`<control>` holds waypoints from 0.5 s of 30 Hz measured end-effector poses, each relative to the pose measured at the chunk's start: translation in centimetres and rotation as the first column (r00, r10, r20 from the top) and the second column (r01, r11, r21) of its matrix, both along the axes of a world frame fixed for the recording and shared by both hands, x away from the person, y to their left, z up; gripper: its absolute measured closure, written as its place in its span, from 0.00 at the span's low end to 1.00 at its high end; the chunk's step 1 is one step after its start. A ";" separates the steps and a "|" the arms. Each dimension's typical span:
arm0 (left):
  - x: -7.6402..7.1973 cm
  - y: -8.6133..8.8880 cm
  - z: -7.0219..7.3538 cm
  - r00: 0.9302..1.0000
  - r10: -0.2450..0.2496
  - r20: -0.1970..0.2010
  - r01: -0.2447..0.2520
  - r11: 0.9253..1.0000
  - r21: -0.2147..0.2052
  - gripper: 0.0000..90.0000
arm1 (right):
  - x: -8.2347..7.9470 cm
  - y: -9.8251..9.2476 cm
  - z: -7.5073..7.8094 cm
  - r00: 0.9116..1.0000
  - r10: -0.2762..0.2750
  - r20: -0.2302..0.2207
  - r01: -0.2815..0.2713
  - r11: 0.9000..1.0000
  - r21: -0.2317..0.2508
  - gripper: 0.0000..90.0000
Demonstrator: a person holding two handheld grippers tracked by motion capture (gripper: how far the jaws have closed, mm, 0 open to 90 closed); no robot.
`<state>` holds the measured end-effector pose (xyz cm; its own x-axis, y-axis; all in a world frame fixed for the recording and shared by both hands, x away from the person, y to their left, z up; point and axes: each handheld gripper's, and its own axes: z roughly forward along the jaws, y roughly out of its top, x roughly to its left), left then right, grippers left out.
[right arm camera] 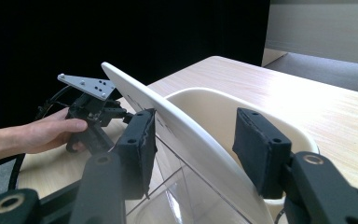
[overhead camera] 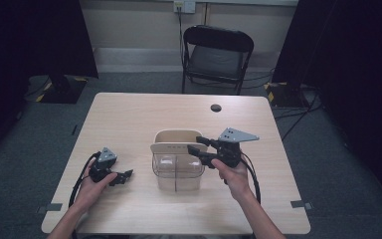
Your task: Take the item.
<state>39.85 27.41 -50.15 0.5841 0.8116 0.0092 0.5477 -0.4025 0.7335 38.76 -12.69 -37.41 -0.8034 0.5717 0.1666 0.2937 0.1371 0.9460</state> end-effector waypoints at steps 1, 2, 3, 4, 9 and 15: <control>0.0 0.0 0.0 1.000 -0.001 0.000 0.001 1.000 0.001 0.15 | 0.0 0.0 0.0 1.000 0.000 0.000 0.000 1.000 0.000 0.55; 0.0 0.0 0.0 1.000 0.000 0.000 0.000 1.000 0.000 0.15 | 0.0 0.0 0.0 1.000 0.000 0.000 0.000 1.000 0.000 0.55; 0.0 0.0 0.0 1.000 0.000 0.000 0.000 1.000 0.001 0.15 | 0.0 0.0 0.0 1.000 0.001 0.000 -0.001 1.000 0.000 0.55; 0.0 0.0 0.0 1.000 0.000 0.000 0.000 1.000 0.000 0.15 | 0.0 0.0 0.0 1.000 0.001 0.000 -0.001 1.000 0.000 0.55; 0.0 0.0 0.0 1.000 0.000 0.000 0.000 1.000 0.000 0.15 | 0.1 0.0 0.0 1.000 0.002 -0.004 -0.002 1.000 0.000 0.55; 0.0 0.0 0.0 1.000 0.000 0.000 0.000 1.000 0.000 0.15 | 0.0 0.0 0.0 1.000 0.001 -0.004 -0.001 1.000 -0.001 0.55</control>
